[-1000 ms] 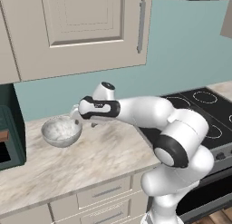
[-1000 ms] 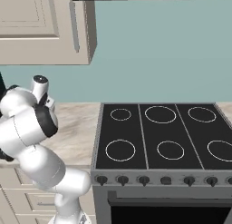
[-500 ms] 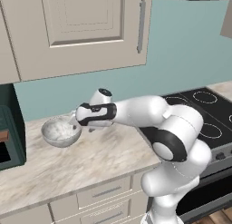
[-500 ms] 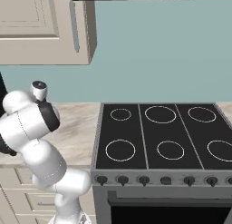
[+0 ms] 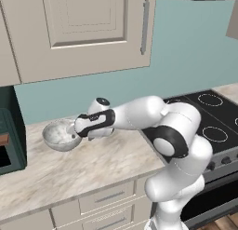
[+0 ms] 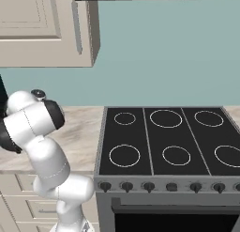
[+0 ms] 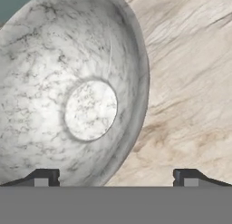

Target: Pick the cup and bowl from the counter and place them on the counter next to the sink.

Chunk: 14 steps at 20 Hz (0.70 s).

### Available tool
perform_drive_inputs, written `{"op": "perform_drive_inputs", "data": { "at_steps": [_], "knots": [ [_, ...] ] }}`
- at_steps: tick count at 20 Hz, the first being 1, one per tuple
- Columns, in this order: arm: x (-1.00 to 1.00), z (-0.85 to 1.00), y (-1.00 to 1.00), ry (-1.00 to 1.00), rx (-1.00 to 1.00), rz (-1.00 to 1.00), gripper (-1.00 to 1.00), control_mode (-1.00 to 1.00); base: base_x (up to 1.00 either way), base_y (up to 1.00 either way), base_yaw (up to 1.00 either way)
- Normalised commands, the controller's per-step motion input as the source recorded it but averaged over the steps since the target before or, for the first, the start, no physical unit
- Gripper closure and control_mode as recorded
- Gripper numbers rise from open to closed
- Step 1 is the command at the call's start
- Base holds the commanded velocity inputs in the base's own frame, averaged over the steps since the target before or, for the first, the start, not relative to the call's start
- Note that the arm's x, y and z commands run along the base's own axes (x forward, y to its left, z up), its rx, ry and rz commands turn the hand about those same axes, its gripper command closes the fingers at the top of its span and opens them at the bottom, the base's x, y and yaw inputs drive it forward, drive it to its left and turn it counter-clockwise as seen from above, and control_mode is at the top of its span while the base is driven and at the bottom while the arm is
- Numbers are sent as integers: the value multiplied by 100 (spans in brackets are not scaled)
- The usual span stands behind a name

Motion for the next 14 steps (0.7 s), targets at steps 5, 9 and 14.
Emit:
{"op": "perform_drive_inputs", "data": {
  "at_steps": [5,9,14],
  "knots": [
    [0,-14,3,0,-2,0,-100,-100,0,0,0],
    [14,-1,6,0,-2,-3,-100,-100,0,0,0],
    [28,0,0,0,0,-12,-100,-100,0,0,0]
  ]
}}
